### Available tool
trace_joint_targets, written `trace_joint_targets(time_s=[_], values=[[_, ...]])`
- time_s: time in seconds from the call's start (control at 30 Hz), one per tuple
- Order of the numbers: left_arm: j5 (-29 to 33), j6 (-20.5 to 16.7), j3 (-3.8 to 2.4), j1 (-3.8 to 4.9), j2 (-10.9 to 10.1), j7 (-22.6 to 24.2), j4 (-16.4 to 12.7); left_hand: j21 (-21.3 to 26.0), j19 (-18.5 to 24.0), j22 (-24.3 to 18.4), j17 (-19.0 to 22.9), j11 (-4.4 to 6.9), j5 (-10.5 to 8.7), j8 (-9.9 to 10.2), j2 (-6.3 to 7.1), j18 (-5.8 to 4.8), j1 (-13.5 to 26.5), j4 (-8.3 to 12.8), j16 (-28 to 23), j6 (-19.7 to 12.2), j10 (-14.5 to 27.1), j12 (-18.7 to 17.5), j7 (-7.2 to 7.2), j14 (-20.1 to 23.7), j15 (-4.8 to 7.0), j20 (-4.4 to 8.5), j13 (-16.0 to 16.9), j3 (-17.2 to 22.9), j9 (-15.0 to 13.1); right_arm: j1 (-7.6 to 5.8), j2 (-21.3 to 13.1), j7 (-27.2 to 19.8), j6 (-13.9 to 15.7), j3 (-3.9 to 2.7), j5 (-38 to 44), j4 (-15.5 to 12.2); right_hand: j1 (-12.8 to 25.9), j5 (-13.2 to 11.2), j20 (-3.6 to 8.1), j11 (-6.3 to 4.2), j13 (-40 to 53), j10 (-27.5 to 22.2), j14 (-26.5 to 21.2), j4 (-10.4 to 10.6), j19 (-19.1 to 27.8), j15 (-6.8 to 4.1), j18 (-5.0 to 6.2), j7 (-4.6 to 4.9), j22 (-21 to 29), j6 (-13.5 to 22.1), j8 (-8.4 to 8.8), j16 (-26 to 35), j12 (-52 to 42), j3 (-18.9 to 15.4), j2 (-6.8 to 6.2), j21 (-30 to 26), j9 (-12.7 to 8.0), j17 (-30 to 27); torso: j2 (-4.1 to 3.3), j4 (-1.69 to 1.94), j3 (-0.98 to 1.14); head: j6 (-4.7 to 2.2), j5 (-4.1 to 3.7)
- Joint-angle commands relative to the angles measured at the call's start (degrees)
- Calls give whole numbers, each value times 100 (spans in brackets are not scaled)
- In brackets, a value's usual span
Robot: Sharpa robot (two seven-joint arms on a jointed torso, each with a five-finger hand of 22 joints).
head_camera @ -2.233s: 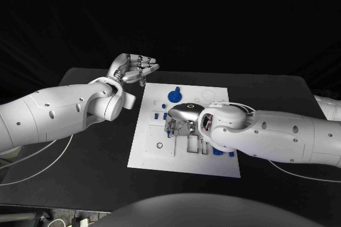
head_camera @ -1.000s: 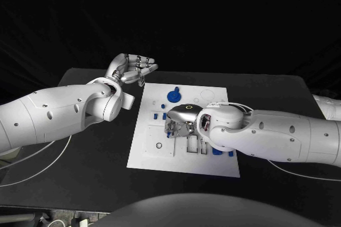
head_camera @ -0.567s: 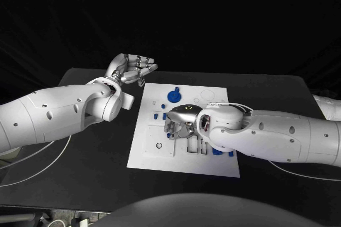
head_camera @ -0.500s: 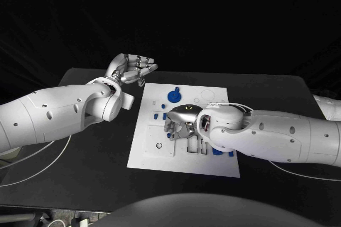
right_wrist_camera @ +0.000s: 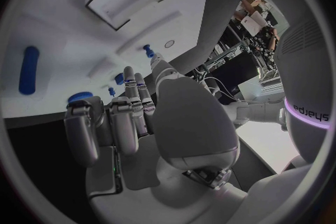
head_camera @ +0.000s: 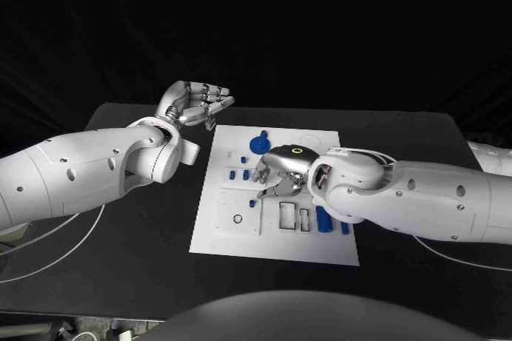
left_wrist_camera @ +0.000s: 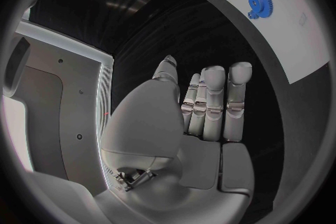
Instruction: Assemble the parts on the task board
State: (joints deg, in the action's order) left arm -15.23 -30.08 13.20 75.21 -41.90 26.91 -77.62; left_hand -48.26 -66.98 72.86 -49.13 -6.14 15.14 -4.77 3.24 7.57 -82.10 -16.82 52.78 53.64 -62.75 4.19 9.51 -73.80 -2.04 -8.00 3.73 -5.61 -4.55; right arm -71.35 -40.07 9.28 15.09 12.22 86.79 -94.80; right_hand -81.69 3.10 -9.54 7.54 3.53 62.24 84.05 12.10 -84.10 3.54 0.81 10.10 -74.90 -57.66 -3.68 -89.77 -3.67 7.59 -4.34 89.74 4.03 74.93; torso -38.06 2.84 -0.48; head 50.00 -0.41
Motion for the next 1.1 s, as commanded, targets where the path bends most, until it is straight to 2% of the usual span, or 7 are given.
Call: trace_joint_targets(time_s=[0.03,0.17,0.33,0.43,0.63,0.77,1.1], values=[[20,71,-5,1,13,58,3,21,7,-10,7,2,38,31,-66,40,-6,7,-20,5,0,-27,0,-12,20,13,3,-18,1,-178,-220,-189,623,-11,-591,-100,23,-26,-56,30,1,-112,595,14,-590,54,-81,49,-1510,64,12,-23,12,-2,74,26,-12,1507,-1,1,0,0,-80],[20,63,-4,1,15,55,12,21,7,-10,7,2,38,31,-66,40,-6,7,-20,5,0,-27,0,-12,20,13,3,-18,1,-395,-559,-39,416,-11,-709,-207,-45,-35,-73,22,0,-350,595,-29,-590,54,-81,30,-1510,358,24,-23,17,-19,146,26,-38,1507,3,-3,0,0,-150],[20,60,-4,1,26,54,25,21,7,-10,7,2,38,31,-66,40,-6,7,-20,5,0,-27,0,-12,20,13,3,-18,1,-493,-869,214,25,-8,-630,-267,-25,-38,-55,22,1,-575,595,-19,-590,28,-81,41,-1510,551,22,-23,19,-112,146,26,-37,1507,-2,-11,3,0,-200],[20,62,-4,1,33,53,35,21,7,-10,7,2,38,31,-66,40,-6,7,-20,5,0,-27,0,-12,20,13,3,-18,1,-503,-968,329,-118,-6,-562,-272,-16,-39,-59,44,3,-662,595,-19,-590,42,-81,71,-1510,651,20,-23,13,-164,128,26,-36,1507,-4,-21,11,0,-207],[20,71,-3,0,55,57,52,21,7,-10,7,2,38,31,-66,40,-6,7,-20,5,0,-27,0,-12,20,13,3,-18,1,-489,-1081,545,-381,-2,-437,-268,-3,-40,-63,49,7,-678,595,-14,-590,48,-81,79,-1510,648,4,-23,5,-189,121,26,-28,1507,3,1,4,0,-244],[20,76,-3,0,57,53,58,24,3,-11,3,2,38,31,-69,40,-7,7,-19,5,1,-27,1,-16,20,13,3,-22,1,-461,-1113,671,-597,0,-374,-248,20,-40,-69,55,11,-684,595,-1,-590,58,-81,85,-1510,637,-8,-23,-5,-218,119,26,-20,1507,-2,2,1,0,-312],[20,62,-3,-1,33,54,60,24,3,-11,3,2,38,31,-69,40,-7,7,-19,5,1,-27,1,-16,20,13,3,-22,1,-351,-1069,837,-915,3,-266,-190,80,-40,-97,75,26,-602,595,31,-590,92,-81,103,-1510,585,-37,-23,-57,-304,115,26,-3,1507,-7,6,-2,0,-301]])
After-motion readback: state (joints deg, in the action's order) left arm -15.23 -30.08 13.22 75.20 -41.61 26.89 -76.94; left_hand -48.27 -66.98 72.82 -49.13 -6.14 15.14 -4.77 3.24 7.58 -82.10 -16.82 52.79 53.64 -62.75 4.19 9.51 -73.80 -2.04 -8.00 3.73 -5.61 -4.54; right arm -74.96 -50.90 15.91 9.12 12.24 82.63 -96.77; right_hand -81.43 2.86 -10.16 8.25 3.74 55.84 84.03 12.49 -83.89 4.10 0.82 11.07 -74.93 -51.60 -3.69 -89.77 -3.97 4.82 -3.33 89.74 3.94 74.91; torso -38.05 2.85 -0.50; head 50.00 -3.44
